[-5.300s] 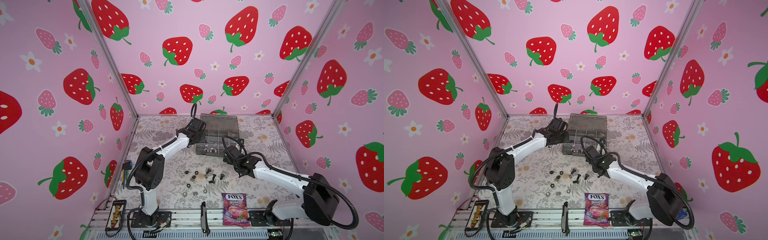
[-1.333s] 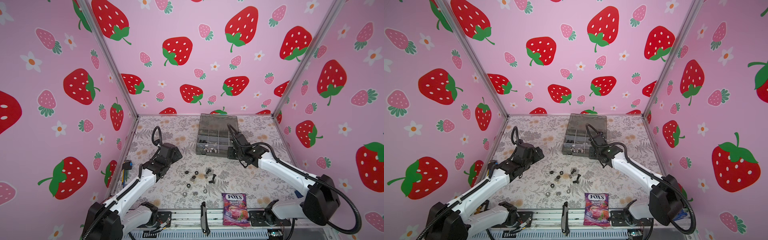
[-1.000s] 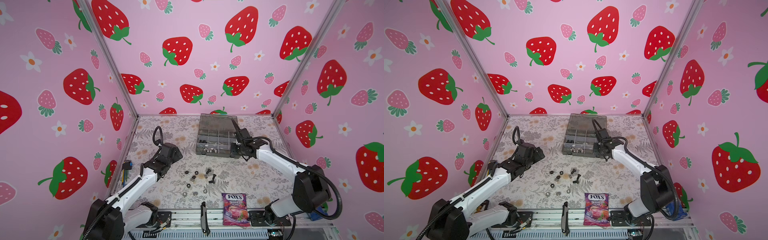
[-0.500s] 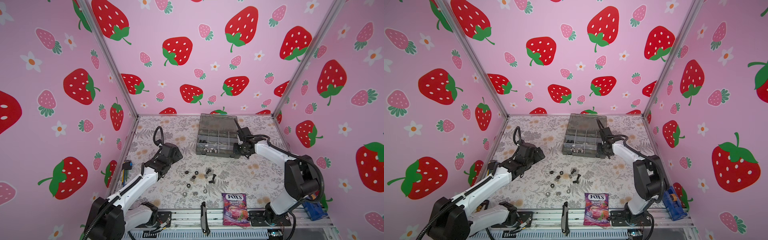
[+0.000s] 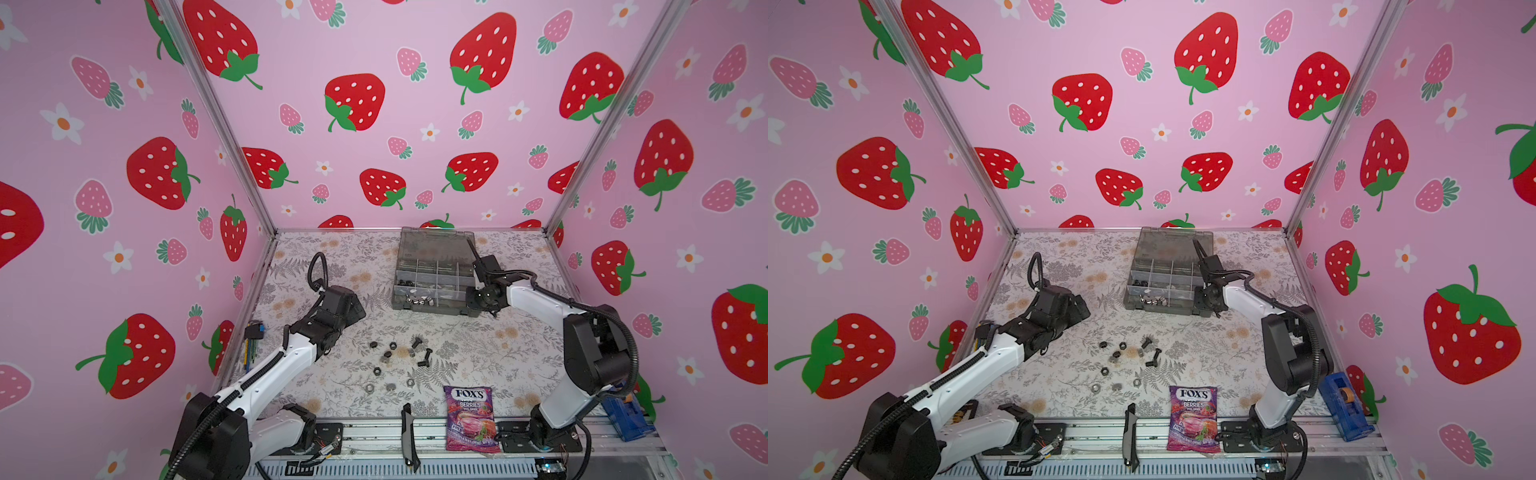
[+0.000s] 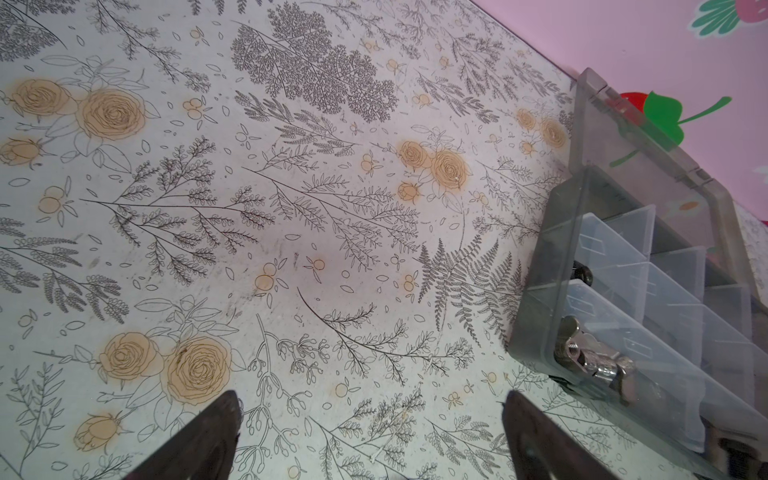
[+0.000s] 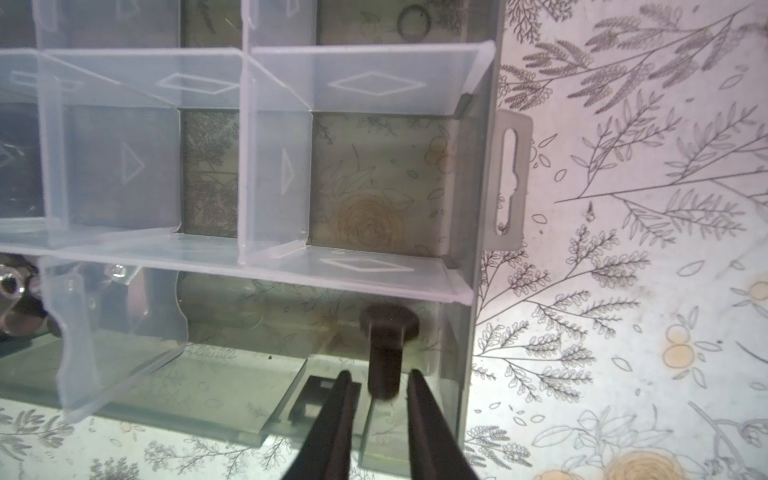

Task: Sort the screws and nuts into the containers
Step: 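Lower the bolt into an empty compartment and open the right gripper, then move the right gripper back over the pile of bolts and nuts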

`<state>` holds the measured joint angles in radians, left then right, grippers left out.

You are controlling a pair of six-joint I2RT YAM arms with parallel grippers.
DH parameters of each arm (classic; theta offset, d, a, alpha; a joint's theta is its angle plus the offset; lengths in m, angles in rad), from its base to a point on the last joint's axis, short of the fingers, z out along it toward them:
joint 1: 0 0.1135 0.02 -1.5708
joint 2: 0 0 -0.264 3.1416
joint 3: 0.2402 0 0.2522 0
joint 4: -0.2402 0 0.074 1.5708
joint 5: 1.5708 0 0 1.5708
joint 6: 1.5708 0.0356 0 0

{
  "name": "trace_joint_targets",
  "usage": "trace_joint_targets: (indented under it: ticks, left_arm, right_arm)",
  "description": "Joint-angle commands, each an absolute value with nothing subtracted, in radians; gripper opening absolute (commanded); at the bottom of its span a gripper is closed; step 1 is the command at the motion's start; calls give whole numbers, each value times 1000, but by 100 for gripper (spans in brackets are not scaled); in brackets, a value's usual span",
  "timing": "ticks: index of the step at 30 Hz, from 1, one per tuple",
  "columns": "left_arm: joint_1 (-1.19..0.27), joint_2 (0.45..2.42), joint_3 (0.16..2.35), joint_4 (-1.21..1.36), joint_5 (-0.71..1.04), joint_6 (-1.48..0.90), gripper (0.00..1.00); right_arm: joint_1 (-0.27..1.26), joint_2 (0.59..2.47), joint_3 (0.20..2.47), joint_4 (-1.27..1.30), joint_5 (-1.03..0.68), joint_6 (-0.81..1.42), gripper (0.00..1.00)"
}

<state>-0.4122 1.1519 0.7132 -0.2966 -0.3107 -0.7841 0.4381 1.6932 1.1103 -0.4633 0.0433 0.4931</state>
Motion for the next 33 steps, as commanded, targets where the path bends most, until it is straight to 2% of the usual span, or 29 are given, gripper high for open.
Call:
trace_joint_targets:
  ticks: [1, 12, 24, 31, 33]
  left_arm:
    - [-408, 1133, 744, -321, -336, -781, 99]
    - [-406, 1111, 728, -325, -347, -800, 99]
    - [-406, 1095, 710, -321, -369, -838, 99]
    - [-404, 1110, 713, -318, -364, -860, 99]
    - [-403, 1114, 712, -316, -359, -867, 99]
  right_arm:
    - [431, 1672, 1129, -466, 72, 480, 29]
    - [471, 1531, 1112, -501, 100, 507, 36]
    - [826, 1486, 1055, -608, 138, 642, 45]
    - [941, 1512, 997, -592, 29, 674, 51]
    - [960, 1530, 988, -582, 13, 681, 57]
